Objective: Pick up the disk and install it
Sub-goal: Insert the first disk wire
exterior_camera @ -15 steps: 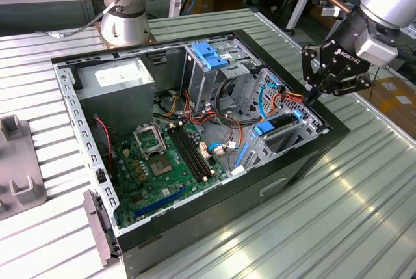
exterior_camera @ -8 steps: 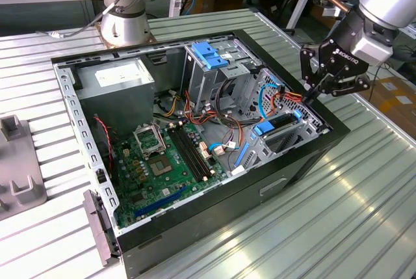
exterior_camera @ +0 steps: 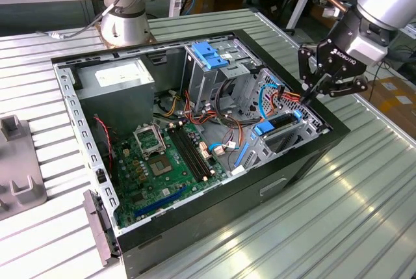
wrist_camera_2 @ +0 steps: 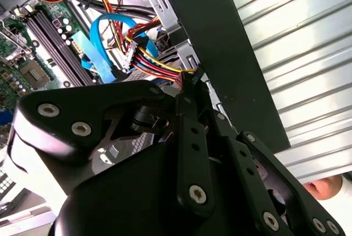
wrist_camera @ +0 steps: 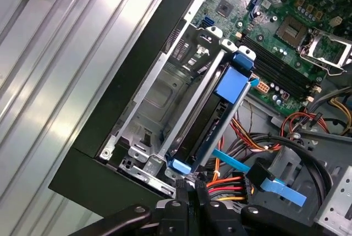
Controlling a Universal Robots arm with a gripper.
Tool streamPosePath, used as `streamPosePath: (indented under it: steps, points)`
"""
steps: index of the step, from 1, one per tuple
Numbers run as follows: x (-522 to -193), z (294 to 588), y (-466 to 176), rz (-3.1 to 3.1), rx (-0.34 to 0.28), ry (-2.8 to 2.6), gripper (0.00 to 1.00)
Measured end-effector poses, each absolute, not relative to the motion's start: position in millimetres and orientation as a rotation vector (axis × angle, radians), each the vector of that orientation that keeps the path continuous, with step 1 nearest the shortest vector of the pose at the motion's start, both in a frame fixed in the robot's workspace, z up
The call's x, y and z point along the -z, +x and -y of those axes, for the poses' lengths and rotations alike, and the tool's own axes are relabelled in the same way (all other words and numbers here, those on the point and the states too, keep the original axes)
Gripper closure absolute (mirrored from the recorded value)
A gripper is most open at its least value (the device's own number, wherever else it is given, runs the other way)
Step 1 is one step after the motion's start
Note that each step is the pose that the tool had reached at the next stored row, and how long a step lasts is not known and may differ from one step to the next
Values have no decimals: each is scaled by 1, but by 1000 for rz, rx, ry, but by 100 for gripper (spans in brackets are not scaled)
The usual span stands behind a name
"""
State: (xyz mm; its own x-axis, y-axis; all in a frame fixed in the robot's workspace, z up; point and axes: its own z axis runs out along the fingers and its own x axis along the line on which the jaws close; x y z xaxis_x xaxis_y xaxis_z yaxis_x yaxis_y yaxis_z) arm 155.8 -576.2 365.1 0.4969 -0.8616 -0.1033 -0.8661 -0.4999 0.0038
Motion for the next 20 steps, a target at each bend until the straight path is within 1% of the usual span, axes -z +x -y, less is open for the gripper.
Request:
streamPosePath:
  steps: [20]
  points:
    - [-365,576,140,-1709,-139,-2563,83]
